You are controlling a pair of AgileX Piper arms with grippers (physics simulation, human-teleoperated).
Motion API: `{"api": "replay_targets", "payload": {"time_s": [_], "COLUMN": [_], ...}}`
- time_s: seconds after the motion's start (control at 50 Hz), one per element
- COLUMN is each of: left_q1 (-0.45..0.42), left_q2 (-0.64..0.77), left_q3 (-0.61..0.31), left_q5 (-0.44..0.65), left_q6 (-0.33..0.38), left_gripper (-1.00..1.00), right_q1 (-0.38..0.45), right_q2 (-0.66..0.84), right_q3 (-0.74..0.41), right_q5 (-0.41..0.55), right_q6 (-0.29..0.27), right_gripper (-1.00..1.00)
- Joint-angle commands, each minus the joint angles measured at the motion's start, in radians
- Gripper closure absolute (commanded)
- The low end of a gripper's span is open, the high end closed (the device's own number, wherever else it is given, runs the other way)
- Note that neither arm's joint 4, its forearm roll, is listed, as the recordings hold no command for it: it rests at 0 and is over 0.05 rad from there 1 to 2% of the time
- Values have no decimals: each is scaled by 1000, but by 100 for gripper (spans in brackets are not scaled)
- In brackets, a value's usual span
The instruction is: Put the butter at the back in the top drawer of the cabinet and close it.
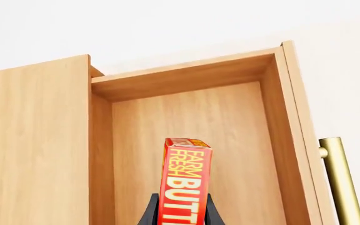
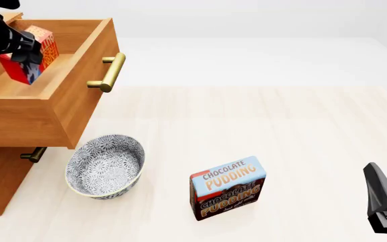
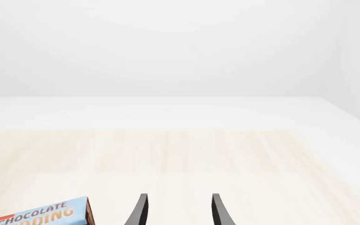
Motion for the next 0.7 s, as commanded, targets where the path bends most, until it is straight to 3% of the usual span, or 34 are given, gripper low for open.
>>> {"api": "replay_targets", "payload": {"time_s": [0.02, 0.7], "left_q1": [12, 19], "left_q2": [21, 61], "left_q3": [-14, 1], "left_q5": [-24, -62], "left_q6": [12, 0], "left_gripper": [100, 100], "right_q1": [0, 0], "right_q2": [0, 0], "right_q3": [0, 0], "right_q5": [0, 0], "right_q6": [0, 0], "right_gripper": [-100, -100]}}
